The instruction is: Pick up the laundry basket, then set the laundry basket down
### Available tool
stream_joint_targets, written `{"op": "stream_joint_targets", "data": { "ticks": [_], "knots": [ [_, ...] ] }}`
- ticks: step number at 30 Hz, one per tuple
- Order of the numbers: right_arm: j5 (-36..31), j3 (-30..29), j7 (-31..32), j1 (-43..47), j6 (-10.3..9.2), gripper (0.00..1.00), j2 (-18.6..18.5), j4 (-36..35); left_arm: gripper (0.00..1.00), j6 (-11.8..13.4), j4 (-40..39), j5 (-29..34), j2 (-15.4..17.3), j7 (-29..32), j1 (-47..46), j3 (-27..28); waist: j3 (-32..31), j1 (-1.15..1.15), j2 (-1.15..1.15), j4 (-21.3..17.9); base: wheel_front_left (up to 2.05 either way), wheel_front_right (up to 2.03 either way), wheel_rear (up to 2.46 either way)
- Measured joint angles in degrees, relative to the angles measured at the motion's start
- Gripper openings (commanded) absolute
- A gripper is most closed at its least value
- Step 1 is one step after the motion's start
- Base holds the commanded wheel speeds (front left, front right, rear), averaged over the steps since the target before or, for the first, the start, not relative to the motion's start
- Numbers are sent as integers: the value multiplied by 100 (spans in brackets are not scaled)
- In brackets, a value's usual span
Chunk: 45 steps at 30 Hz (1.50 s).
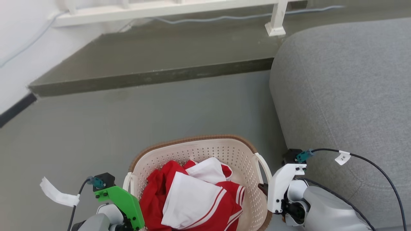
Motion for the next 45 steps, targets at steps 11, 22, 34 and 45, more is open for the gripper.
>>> {"op": "stream_joint_targets", "data": {
  "ticks": [11,22,34,45],
  "knots": [
    [70,77,159,59,0,0,-15,14,0,0,-9,-83,3,125,63,-99,-258,0,0,-44,0,0,0],
    [103,144,231,60,0,0,-36,14,0,0,-105,-241,27,242,142,-192,-279,0,0,-73,0,0,0],
    [131,198,231,60,-1,0,-47,27,0,1,-203,-302,48,242,200,-267,-303,0,0,-90,0,0,0],
    [154,238,231,59,0,0,-47,59,0,1,-231,-352,52,242,238,-311,-312,0,0,-98,0,0,0]
  ]
}}
